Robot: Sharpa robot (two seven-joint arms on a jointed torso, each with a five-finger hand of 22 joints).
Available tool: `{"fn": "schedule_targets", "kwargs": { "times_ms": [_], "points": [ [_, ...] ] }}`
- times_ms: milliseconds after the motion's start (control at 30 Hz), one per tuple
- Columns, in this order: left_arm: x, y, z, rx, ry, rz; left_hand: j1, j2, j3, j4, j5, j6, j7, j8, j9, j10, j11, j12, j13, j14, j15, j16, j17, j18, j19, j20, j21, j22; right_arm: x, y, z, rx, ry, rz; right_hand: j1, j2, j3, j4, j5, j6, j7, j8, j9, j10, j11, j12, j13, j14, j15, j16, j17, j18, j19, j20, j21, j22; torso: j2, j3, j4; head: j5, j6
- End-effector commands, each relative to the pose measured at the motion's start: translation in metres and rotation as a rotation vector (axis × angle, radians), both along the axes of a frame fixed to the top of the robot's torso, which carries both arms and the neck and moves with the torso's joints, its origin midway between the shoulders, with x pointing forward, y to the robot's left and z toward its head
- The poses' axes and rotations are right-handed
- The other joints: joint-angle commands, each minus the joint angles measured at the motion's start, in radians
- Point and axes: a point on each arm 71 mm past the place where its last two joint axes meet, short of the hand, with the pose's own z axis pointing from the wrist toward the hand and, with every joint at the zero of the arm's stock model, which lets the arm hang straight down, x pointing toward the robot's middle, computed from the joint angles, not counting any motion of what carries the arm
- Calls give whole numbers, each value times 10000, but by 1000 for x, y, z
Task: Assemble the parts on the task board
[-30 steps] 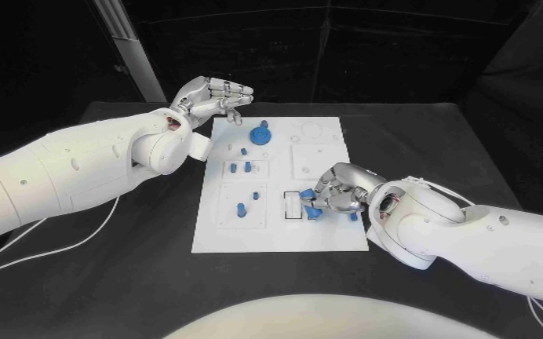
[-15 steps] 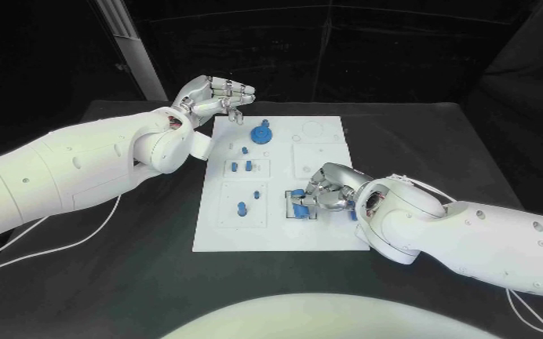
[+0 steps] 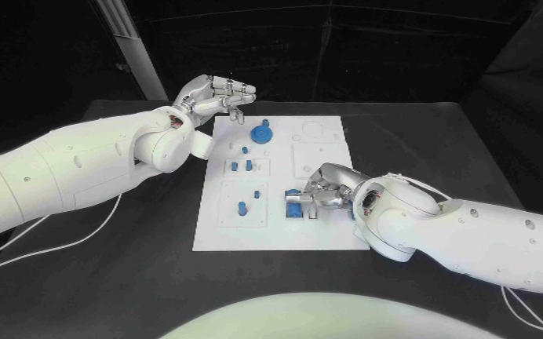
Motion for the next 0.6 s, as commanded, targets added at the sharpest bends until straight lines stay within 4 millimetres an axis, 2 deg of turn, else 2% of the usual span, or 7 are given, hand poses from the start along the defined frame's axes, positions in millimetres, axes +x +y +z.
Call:
{"fn": "schedule_targets", "kwargs": {
  "times_ms": [33,167,233,300,467,600],
  "points": [
    [0,-1,1,-67,-2,-128,-96,15,7,39,-13,-55,24,69,-9,-57,5,66,-15,-54,0,-7,-10,137,-81,16,-68,-11,1,0,2,-52,-148,3,-96,-42,7,-5,-29,-81,14,-45,1,-63,17,-52,-27,636,49,-42,482,-104,-79,-1,-65,-3,1,4,-13,5,-7],
    [0,-1,1,-64,0,-124,-96,15,7,39,-13,-55,24,69,-9,-57,5,66,-15,-54,0,-7,-10,137,-81,16,-68,-11,-1,1,3,-22,-168,98,101,-35,174,-46,46,-62,17,-33,22,-54,28,-54,-3,639,63,-46,485,-104,-75,19,-62,11,9,6,-8,-3,-14],
    [0,-1,1,-64,0,-124,-96,15,7,39,-13,-55,24,69,-9,-57,5,66,-15,-54,0,-7,-10,137,-81,16,-68,-11,-2,1,3,-46,-182,225,1113,-20,454,-489,993,192,-72,170,133,3,-42,2,84,648,19,-34,518,-103,-55,-6,-44,53,4,9,-8,-2,-30],
    [0,-1,1,-64,0,-124,-96,15,7,39,-13,-55,24,69,-9,-57,5,66,-15,-54,0,-7,-10,137,-81,16,-68,-11,-3,2,3,-118,-195,352,2066,-77,662,-1019,1314,372,-157,411,259,45,-118,59,161,652,-42,-32,531,-106,-44,-54,-35,79,2,9,-7,-2,-34],
    [0,-1,1,-63,-2,-122,-96,15,7,39,-13,-55,24,69,-9,-57,5,66,-15,-54,0,-7,-10,137,-81,16,-68,-11,-3,1,4,-310,-320,528,3170,-55,898,-1698,1152,458,-251,805,478,87,-212,103,244,658,-124,-30,552,-118,-21,-132,-15,139,-1,6,-7,-23,-37],
    [0,-1,1,-63,-3,-122,-96,15,7,39,-13,-55,24,69,-9,-57,5,66,-15,-54,0,-7,-10,137,-81,16,-68,-11,-3,-1,6,-338,-518,480,3254,21,923,-1754,1125,409,-257,901,536,115,-218,136,287,660,-131,-29,560,-126,-6,-147,-1,172,-3,7,-16,-36,-36]
  ]
}}
